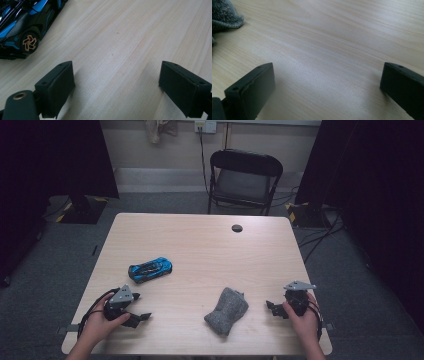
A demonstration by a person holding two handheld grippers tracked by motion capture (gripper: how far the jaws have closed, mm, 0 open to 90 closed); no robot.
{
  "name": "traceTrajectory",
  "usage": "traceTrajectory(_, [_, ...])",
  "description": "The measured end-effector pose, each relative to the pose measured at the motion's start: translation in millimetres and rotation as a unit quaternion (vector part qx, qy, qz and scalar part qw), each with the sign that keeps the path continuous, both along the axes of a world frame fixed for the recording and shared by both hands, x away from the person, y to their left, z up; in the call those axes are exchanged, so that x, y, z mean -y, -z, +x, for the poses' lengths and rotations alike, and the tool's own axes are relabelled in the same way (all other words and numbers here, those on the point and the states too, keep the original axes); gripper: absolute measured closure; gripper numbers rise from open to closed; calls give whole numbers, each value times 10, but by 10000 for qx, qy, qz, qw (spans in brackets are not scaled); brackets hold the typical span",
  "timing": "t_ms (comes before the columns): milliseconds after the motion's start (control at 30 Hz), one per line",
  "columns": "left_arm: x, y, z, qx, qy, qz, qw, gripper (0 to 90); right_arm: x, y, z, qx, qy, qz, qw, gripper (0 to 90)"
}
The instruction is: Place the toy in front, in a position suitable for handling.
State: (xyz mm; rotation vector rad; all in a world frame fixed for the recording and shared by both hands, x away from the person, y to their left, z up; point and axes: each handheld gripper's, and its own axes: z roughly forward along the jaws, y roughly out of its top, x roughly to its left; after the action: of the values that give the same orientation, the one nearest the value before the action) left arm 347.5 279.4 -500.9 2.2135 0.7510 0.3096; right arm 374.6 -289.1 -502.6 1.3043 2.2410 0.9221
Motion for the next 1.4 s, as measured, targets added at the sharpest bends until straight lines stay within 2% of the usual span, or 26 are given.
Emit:
traceTrajectory(633, [3,0,-2,8,-8,12,10000,124,4,-1,11,-9,-62,0,10000,0])
traceTrajectory(867, [2,0,-1,6,1,14,10000,124,-27,-6,7,-40,3,-2,10000,0])
traceTrajectory(900, [2,0,-1,4,1,11,10000,124,-41,-25,5,-122,-62,-36,9999,2])
traceTrajectory(1033, [1,0,0,2,-2,6,10000,124,-69,-54,-7,-199,-182,-46,9996,45])
traceTrajectory(1067, [2,-1,-2,7,-3,17,10000,124,-81,-94,-12,-304,-247,132,9991,134])
traceTrajectory(1100, [2,-1,-2,7,-3,17,10000,124,-81,-94,-12,-304,-247,132,9991,134])
traceTrajectory(1133, [1,0,-1,4,2,12,10000,124,-106,-130,-33,-382,-313,253,9985,138])
traceTrajectory(1200, [1,0,0,3,2,10,10000,124,-127,-149,-50,-392,-360,228,9983,138])
traceTrajectory(1267, [2,0,-1,6,1,14,10000,124,-212,-204,-100,-407,-554,206,9974,139])
traceTrajectory(1300, [2,0,-1,6,1,14,10000,124,-212,-204,-100,-407,-554,206,9974,139])
traceTrajectory(1333, [2,-1,-1,6,-3,16,10000,124,-285,-246,-128,-363,-712,184,9966,144])
traceTrajectory(1400, [3,0,-1,6,-3,11,10000,124,-326,-265,-136,-369,-780,150,9962,144])
